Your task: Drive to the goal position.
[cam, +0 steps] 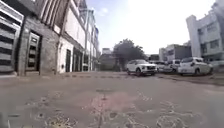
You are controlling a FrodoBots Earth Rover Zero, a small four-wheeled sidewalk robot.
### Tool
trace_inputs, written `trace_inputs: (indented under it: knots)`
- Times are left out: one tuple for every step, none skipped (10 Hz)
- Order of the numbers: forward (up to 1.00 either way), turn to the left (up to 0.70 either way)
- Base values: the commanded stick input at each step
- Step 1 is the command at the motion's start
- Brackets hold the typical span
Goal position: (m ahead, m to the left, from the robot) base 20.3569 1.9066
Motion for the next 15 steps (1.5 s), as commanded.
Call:
trace_inputs:
  knots:
    - [1.0, 0.06]
    - [1.0, 0.06]
    - [1.0, 0.06]
    - [1.0, 0.06]
    - [1.0, 0.06]
    - [1.0, 0.06]
    - [1.0, 0.06]
    - [1.0, 0.06]
    - [1.0, 0.06]
    - [1.0, 0.06]
    - [1.0, 0.06]
    - [1.0, 0.06]
    - [1.0, 0.06]
    - [1.0, 0.06]
    - [1.0, 0.06]
